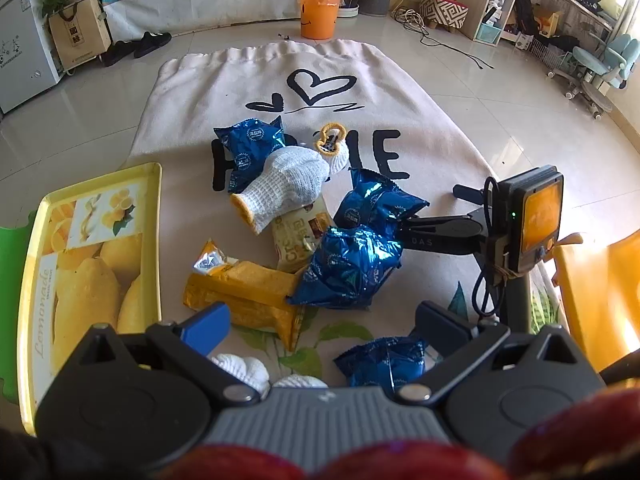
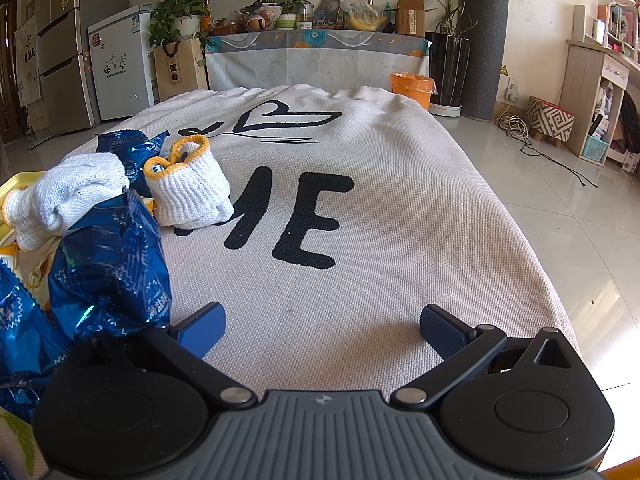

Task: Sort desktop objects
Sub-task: 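Move the left tool toward the glove pile while the right tool swings toward the blue bags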

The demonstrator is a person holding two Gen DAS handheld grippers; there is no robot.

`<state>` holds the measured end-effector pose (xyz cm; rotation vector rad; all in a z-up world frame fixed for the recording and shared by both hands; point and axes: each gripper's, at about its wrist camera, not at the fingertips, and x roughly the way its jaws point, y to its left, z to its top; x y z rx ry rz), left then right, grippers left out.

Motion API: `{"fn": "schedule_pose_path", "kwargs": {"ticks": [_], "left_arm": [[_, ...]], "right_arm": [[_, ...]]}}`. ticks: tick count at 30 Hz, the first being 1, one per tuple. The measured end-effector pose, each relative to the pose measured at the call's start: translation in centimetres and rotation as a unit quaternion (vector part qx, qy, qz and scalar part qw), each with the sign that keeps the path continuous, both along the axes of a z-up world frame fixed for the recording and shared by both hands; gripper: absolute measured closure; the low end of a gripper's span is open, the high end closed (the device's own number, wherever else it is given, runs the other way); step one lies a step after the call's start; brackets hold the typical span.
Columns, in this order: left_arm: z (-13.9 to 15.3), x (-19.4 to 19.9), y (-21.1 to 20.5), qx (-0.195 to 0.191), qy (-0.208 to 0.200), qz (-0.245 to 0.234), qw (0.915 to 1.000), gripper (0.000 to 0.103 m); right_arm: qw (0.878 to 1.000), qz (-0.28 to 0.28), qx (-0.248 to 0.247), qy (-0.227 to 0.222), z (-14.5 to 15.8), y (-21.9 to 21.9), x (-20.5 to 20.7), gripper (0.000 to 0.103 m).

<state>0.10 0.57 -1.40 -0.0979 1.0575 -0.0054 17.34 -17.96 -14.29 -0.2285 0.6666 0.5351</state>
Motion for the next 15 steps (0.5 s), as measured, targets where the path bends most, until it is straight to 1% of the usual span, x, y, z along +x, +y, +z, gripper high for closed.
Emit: {"fn": "schedule_pose_path", "kwargs": {"ticks": [7,15], "left_arm": [[-0.1,0.1,0.5,-0.008,0.005,0.007,0.9999,0.001],[-0.5,0.0,1.3,0.0,0.009,0.021,0.9997,0.001]], "right_arm": [[1.0,0.0,0.0,0.0,0.0,0.0,0.0,0.0],[1.0,0.0,0.0,0.0,0.0,0.0,0.0,0.0]]}}
